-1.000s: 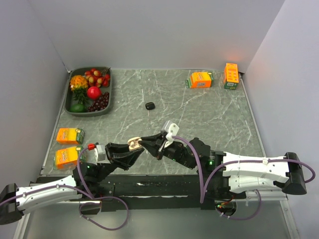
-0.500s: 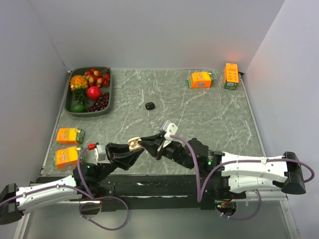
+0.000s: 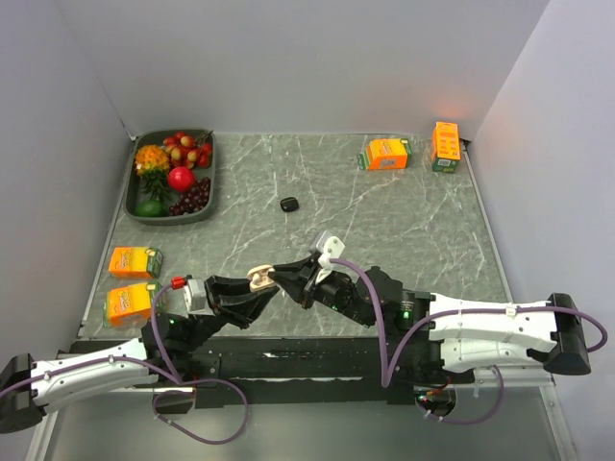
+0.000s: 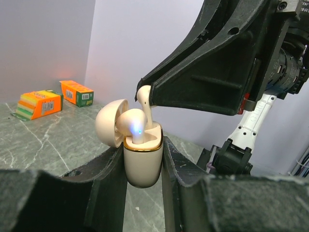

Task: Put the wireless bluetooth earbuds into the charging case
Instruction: Place the earbud in the charging case.

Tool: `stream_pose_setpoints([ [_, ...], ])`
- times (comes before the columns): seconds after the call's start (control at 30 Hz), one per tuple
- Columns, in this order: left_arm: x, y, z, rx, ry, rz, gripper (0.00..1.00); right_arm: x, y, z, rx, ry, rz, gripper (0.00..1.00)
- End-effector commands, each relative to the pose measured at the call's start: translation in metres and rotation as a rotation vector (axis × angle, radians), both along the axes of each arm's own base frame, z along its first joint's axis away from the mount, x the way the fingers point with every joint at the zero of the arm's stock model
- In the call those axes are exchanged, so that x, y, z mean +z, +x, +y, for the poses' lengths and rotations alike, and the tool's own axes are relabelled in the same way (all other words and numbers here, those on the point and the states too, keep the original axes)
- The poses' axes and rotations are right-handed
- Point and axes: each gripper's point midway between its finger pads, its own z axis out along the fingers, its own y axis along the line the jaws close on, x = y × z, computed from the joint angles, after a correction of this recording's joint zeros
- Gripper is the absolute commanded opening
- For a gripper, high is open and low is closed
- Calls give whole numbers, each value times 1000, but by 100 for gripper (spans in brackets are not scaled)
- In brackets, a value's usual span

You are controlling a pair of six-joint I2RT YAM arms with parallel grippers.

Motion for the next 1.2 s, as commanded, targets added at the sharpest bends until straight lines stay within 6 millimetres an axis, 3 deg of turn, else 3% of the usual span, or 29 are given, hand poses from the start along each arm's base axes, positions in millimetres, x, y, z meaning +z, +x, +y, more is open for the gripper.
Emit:
stream_pose_setpoints([
  [0.0,36,-2,13,11,-122,-27,1,10,2,-11,-35,31,3,18],
  [0.17,38,-2,12,9,-126,-29,1,10,3,-12,-40,31,9,24],
  [0.6,40,-4,10,-3,-129,-33,1,15,-1,-5,-14,52,-5,21],
  [1.17,44,-6,8,-14,-132,-42,1,6,1,-1,-18,41,10,21],
])
